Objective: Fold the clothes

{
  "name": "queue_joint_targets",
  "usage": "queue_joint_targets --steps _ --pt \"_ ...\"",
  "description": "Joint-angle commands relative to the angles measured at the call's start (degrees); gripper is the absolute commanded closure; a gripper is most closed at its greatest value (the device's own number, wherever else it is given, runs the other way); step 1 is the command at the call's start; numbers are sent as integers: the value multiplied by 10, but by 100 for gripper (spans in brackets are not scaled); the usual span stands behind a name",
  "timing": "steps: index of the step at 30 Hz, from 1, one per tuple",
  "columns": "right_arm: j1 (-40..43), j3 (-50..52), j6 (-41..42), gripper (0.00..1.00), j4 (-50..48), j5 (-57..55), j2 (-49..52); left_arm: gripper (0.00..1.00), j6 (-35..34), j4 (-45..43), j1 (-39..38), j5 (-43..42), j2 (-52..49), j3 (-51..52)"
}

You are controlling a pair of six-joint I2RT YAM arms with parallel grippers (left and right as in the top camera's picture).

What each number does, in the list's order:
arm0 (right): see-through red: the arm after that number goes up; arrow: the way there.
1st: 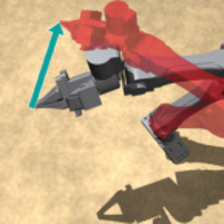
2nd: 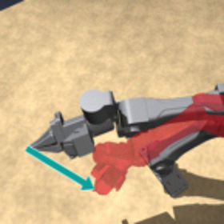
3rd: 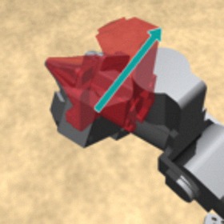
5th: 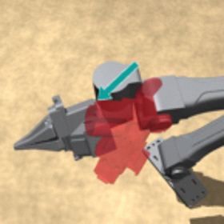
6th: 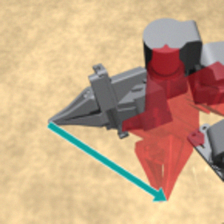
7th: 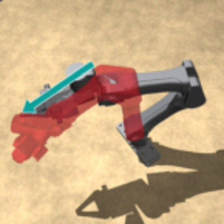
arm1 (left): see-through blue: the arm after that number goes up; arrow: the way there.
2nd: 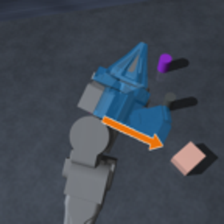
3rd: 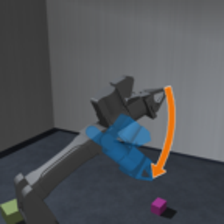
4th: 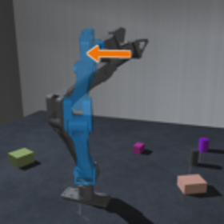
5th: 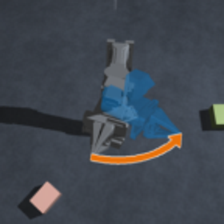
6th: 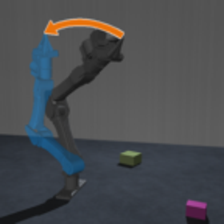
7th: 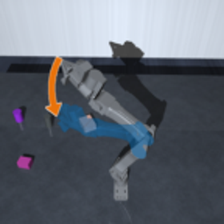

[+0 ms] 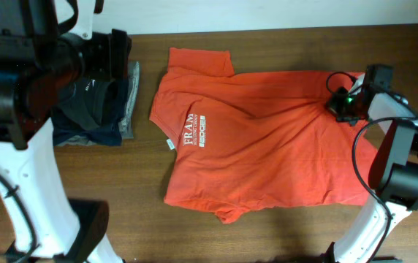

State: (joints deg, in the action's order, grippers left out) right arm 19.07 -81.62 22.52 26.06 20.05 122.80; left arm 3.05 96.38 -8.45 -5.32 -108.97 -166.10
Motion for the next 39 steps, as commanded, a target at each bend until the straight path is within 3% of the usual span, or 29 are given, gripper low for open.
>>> queue_joint_targets --steps 1,3,5,10,12,14,17,19,21,25,27,32,35,39 --pt "2 -90 3 96 55 -38 37 19 9 3 2 43 60 157" --pt "9 -153 -19 95 112 -22 36 19 9 3 2 57 106 237" --pt "21 -252 -108 75 211 30 22 19 9 3 2 57 155 339" --pt "32 -375 -165 61 347 86 -83 21 2 2 2 28 171 479" --pt "31 -392 -166 59 378 85 -134 33 2 3 2 28 171 519" --pt "31 -395 -166 57 402 82 -199 36 3 3 2 28 173 531" --pt "31 -395 -165 50 439 73 -296 35 2 3 2 32 207 529" --pt "31 -395 -162 45 482 69 -366 25 2 3 2 26 273 530" --pt "31 -395 -160 44 515 60 -396 22 2 3 2 1 303 536" --pt "31 -386 -157 44 663 36 -425 22 -32 -1 2 -26 387 661" --pt "31 -366 -174 44 692 33 -424 23 -40 -12 2 -56 410 733" --pt "28 -255 -179 44 690 33 -424 23 -42 -137 2 -181 455 966" --pt "0 -164 -201 44 671 35 -424 27 -53 -273 2 -189 440 1124" --pt "-59 -73 -237 44 612 38 -424 32 -63 -441 2 -191 375 1223"
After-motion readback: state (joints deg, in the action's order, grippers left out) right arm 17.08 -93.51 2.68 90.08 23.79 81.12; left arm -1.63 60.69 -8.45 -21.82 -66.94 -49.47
